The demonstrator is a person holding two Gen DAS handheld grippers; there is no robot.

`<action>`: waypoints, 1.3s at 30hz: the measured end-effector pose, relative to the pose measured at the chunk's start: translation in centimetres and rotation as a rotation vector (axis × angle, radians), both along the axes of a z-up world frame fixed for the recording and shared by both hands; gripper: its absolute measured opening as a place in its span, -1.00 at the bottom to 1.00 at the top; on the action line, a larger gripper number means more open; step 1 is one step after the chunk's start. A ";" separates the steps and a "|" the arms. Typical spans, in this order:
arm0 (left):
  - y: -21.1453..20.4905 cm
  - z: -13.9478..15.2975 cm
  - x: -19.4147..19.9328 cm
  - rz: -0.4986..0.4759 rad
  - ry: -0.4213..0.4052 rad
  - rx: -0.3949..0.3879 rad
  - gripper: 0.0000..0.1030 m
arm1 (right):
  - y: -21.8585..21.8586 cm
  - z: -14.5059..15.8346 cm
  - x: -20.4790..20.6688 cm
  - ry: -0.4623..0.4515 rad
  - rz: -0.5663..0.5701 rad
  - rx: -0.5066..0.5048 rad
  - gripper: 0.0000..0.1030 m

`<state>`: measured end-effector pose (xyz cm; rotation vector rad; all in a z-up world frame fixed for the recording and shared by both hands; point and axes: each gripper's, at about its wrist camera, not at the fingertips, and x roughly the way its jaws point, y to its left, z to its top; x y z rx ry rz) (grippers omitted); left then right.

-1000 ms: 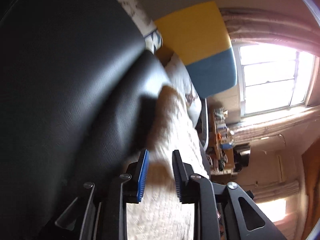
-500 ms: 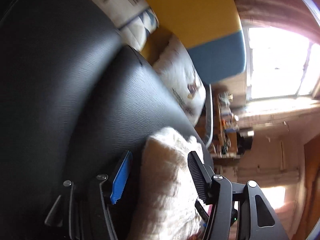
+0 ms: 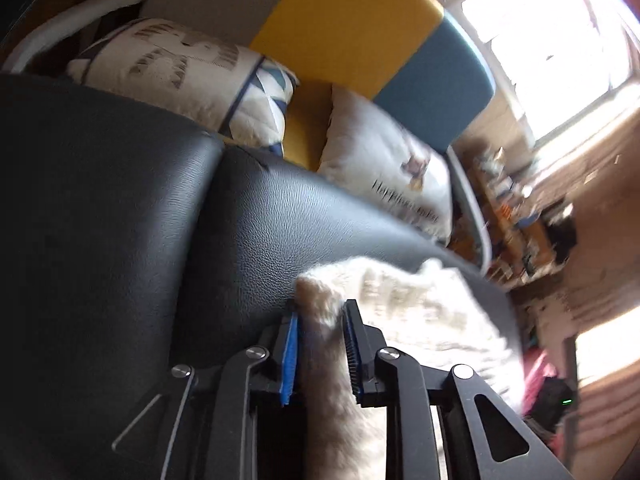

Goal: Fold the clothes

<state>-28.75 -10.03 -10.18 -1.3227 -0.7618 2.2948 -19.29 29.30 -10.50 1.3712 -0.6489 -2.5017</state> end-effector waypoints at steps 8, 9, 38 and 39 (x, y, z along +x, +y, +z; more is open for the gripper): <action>-1.5 -1.2 11.0 0.017 -0.048 0.299 -0.20 | -3.9 3.1 -2.3 0.035 0.120 -0.095 -0.44; -1.6 -2.0 11.8 0.043 -0.074 0.318 -0.04 | -4.7 3.3 -3.0 0.030 0.146 -0.119 -0.43; -3.0 -7.5 14.1 0.390 -0.054 0.344 -0.85 | -28.4 -1.9 -20.5 -0.331 0.907 -0.683 -0.20; -3.1 -7.5 14.2 0.392 -0.053 0.344 -0.85 | -28.0 -2.9 -20.9 -0.329 0.843 -0.682 -0.20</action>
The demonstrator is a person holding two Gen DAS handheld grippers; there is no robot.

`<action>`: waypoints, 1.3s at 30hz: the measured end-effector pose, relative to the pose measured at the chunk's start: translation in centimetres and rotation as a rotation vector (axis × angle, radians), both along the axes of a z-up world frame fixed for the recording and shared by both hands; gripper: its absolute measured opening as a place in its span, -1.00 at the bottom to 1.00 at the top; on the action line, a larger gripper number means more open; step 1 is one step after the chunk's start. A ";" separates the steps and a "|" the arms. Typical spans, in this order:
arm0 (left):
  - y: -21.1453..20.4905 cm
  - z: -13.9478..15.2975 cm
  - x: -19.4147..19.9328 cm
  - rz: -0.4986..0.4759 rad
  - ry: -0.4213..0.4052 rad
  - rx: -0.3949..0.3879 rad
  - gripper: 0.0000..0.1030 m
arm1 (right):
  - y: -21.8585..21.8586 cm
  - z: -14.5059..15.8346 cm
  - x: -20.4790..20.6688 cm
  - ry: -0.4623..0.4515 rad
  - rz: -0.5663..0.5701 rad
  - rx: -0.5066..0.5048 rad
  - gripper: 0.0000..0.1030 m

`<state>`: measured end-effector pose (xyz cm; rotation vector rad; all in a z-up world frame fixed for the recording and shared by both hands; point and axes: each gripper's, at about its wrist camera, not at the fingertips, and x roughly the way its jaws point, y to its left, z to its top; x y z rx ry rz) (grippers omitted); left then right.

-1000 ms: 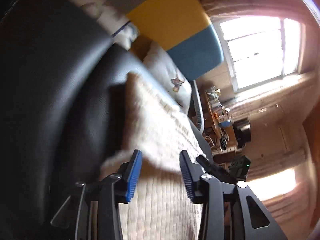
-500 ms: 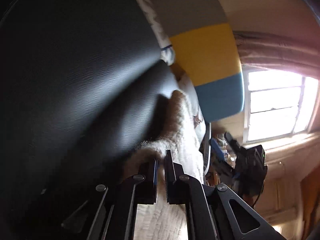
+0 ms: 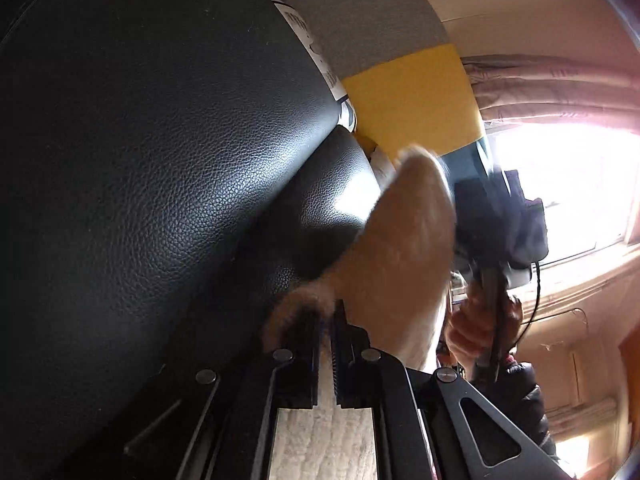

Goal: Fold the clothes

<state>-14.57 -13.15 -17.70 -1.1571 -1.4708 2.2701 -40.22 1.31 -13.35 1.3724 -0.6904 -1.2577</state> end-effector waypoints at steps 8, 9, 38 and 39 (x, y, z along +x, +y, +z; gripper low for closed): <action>-1.1 -0.2 1.2 0.000 -0.027 0.009 -0.85 | 3.2 0.8 0.5 0.071 -0.195 0.111 -0.31; -1.3 0.0 1.5 -0.004 -0.034 0.009 -0.84 | 4.0 1.8 0.7 0.099 -0.191 0.111 -0.31; -0.1 6.1 -2.6 -0.340 0.070 -0.368 0.02 | 18.3 1.8 16.6 0.078 -0.561 0.004 -0.25; 0.1 6.3 -2.2 -0.362 0.096 -0.412 0.07 | 17.8 1.4 17.5 0.050 -0.551 -0.024 -0.22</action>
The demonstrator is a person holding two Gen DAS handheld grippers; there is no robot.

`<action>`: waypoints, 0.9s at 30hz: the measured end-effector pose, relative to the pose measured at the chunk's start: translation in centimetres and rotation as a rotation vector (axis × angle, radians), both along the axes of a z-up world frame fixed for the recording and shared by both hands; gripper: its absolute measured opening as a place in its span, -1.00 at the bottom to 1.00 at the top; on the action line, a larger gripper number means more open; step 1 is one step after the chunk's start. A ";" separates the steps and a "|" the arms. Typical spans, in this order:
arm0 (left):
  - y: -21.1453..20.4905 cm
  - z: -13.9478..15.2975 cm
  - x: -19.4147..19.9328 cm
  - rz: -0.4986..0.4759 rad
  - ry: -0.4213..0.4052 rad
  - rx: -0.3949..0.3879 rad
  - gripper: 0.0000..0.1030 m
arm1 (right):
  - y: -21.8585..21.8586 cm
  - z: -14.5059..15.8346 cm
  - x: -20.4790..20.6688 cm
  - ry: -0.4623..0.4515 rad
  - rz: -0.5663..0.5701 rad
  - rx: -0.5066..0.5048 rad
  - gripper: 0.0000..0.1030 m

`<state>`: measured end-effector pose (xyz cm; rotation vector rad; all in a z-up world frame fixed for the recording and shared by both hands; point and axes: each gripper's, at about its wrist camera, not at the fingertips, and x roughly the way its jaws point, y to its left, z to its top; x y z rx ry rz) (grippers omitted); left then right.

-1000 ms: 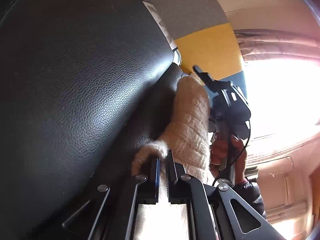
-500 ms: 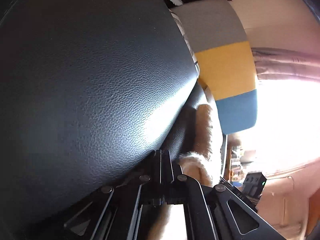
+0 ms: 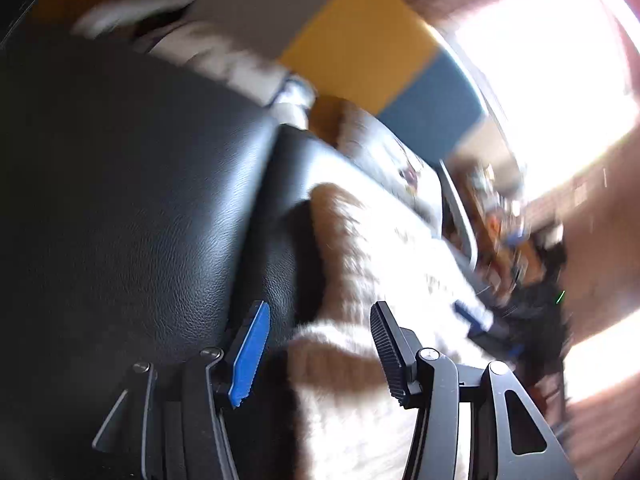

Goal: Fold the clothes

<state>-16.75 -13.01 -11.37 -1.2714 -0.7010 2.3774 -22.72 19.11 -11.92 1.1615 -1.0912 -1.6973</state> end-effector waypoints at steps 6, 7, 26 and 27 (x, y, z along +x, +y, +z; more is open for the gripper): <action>1.4 1.1 2.4 -0.153 0.157 -0.199 0.27 | -0.4 -0.8 3.8 -0.061 -0.080 0.002 -0.14; 2.0 1.3 2.3 -0.180 0.181 -0.226 0.30 | 0.4 -0.4 4.0 -0.054 -0.124 -0.011 -0.14; 6.3 -1.5 -1.6 -0.276 0.193 -0.388 0.31 | 20.9 -1.3 6.3 -0.137 -0.661 0.154 -0.14; 6.4 -1.4 -1.6 -0.277 0.194 -0.395 0.31 | 21.1 -1.2 6.0 -0.149 -0.646 0.190 -0.14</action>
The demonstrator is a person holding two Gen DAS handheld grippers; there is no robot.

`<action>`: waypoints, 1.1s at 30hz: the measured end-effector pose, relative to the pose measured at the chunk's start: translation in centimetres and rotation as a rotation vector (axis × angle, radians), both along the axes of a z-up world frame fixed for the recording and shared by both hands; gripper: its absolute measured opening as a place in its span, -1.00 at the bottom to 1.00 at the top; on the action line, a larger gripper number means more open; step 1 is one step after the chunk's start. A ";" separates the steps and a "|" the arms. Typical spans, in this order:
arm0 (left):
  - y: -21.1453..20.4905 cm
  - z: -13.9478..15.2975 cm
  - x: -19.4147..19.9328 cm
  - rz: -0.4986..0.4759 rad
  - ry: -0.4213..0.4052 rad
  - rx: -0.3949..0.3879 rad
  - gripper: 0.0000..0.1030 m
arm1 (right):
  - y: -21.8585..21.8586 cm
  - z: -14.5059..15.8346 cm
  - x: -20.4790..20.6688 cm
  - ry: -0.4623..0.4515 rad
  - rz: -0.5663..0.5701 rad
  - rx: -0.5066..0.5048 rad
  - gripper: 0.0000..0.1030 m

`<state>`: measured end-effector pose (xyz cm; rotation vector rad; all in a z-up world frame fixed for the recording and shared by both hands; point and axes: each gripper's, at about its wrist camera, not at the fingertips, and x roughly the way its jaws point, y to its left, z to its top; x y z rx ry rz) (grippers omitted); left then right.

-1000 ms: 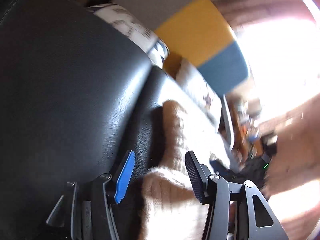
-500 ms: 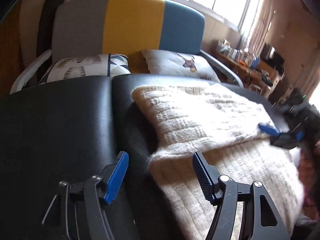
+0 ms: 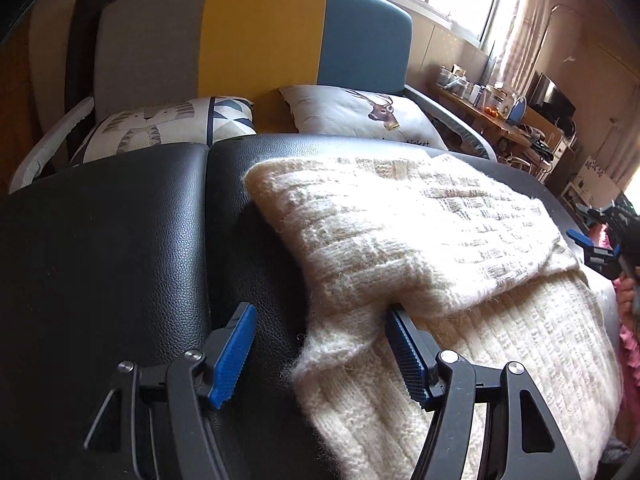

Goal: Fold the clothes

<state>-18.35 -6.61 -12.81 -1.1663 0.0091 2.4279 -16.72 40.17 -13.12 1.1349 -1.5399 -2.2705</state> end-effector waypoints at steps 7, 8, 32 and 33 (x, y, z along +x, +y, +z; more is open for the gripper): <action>0.3 0.3 -0.3 -0.003 0.004 -0.002 0.31 | 1.0 1.0 2.3 0.013 -0.050 0.076 -0.14; 0.4 0.3 -0.4 -0.008 0.004 -0.003 0.31 | 1.1 0.7 2.1 0.011 -0.035 0.052 -0.14; 2.1 0.1 0.1 -0.060 0.045 -0.169 -0.68 | -5.2 3.3 1.6 -0.155 0.167 0.745 -0.70; 2.0 0.2 0.1 -0.062 0.042 -0.173 -0.68 | -5.4 3.4 1.7 -0.157 0.163 0.766 -0.70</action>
